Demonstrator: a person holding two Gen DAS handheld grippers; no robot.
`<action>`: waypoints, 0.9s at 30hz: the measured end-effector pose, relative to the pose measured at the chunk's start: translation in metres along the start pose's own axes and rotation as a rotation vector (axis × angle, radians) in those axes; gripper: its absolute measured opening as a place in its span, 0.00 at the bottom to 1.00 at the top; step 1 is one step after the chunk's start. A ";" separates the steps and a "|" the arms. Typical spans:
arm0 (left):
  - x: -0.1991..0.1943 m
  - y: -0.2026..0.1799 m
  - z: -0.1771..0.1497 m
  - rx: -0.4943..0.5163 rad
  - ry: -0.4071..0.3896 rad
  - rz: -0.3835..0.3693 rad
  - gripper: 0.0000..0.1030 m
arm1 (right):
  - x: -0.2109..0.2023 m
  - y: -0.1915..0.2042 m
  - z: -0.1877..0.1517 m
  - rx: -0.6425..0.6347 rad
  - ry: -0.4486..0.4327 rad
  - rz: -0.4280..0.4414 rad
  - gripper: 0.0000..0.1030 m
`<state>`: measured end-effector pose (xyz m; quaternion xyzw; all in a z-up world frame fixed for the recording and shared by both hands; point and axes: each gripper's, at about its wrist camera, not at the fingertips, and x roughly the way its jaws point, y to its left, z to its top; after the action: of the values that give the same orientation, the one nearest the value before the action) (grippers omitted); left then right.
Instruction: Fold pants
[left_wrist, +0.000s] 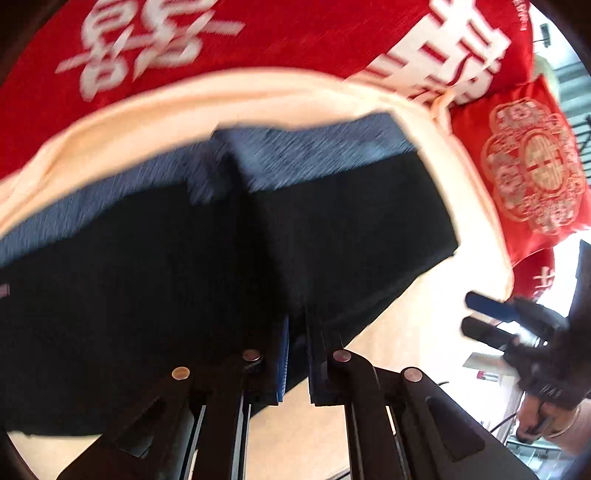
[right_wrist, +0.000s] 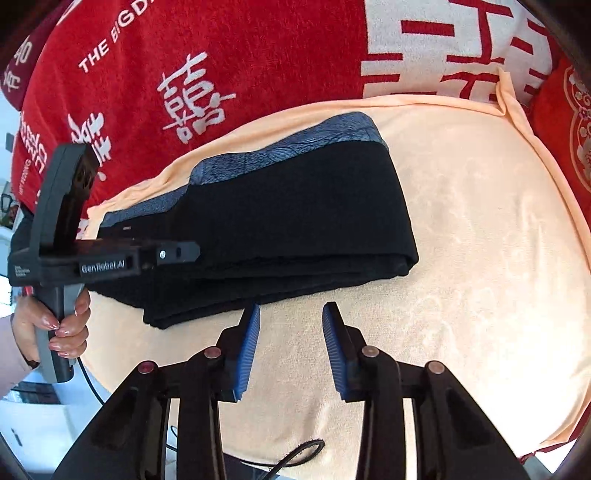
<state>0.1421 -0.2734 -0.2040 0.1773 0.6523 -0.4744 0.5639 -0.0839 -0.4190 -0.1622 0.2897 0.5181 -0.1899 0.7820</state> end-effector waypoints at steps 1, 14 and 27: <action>0.003 0.003 -0.003 -0.016 0.000 -0.005 0.10 | 0.003 0.000 0.000 -0.005 0.007 0.000 0.38; -0.003 -0.005 -0.017 -0.098 -0.094 0.051 0.12 | 0.028 0.003 0.105 -0.031 -0.107 -0.038 0.38; -0.047 0.026 -0.050 -0.351 -0.219 0.292 0.72 | 0.091 0.076 0.054 -0.242 0.051 -0.028 0.38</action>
<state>0.1477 -0.2060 -0.1763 0.1167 0.6272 -0.2837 0.7159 0.0347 -0.3961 -0.2112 0.1906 0.5610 -0.1294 0.7951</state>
